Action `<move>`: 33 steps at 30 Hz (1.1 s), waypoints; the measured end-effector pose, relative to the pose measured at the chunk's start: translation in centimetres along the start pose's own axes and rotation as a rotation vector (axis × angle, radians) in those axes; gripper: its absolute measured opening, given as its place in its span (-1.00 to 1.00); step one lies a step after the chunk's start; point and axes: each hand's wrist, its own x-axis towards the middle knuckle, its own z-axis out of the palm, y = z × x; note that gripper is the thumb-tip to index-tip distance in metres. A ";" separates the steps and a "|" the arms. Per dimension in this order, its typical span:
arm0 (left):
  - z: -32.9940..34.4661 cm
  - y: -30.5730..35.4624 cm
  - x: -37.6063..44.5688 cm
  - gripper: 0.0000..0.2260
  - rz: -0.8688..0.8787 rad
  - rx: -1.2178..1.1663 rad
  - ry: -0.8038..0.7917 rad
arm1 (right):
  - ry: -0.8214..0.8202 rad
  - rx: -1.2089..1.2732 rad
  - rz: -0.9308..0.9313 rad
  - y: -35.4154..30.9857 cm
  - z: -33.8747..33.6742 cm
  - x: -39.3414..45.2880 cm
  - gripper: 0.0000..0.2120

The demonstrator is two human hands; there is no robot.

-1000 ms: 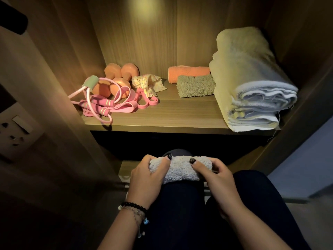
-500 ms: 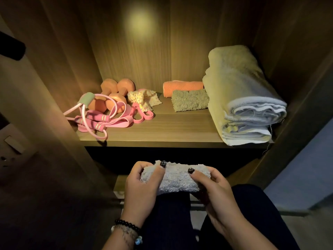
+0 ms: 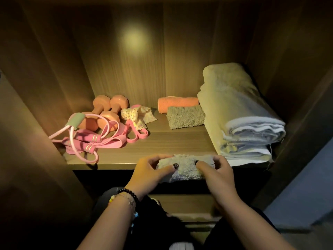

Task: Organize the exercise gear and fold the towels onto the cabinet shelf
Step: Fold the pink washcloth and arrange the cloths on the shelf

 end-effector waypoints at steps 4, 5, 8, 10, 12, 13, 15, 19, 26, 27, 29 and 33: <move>0.1 -0.6 3.3 -0.85 0.058 0.141 0.131 | 0.037 -0.252 -0.184 0.2 1.3 2.8 -0.70; 0.2 -0.8 4.0 -0.85 0.067 0.166 0.138 | 0.042 -0.312 -0.231 0.4 1.5 3.5 -0.70; 0.3 -1.2 6.1 -0.83 0.133 0.233 0.141 | 0.083 -0.392 -0.348 0.7 1.7 5.6 -0.71; 0.5 -1.3 7.6 -0.85 0.176 0.274 0.161 | 0.104 -0.438 -0.392 0.6 1.9 7.0 -0.73; 0.8 -1.3 9.0 -0.85 0.203 0.305 0.187 | 0.116 -0.527 -0.411 0.2 2.4 7.9 -0.79; 1.0 -1.3 9.7 -0.86 0.216 0.324 0.202 | 0.140 -0.596 -0.465 0.1 2.9 8.2 -0.83; 1.5 -1.4 10.8 -0.87 0.238 0.347 0.215 | 0.217 -0.757 -0.676 0.5 3.8 8.4 -0.84; 2.0 -1.3 12.7 -0.86 0.227 0.305 0.224 | 0.318 -0.865 -0.933 1.2 4.2 9.5 -0.74; 2.3 -1.1 14.9 -0.85 0.257 0.306 0.273 | 0.177 -1.043 -1.099 1.7 3.8 11.6 -0.66; 2.4 -1.0 15.1 -0.84 0.260 0.307 0.292 | 0.194 -1.033 -1.095 1.8 3.8 11.7 -0.64; 2.6 -1.0 15.3 -0.80 0.275 0.326 0.354 | 0.221 -1.016 -1.082 1.8 3.9 12.1 -0.62; 3.0 -0.4 15.3 -0.72 0.313 0.523 0.484 | 0.202 -0.974 -1.031 1.0 4.7 13.4 -0.62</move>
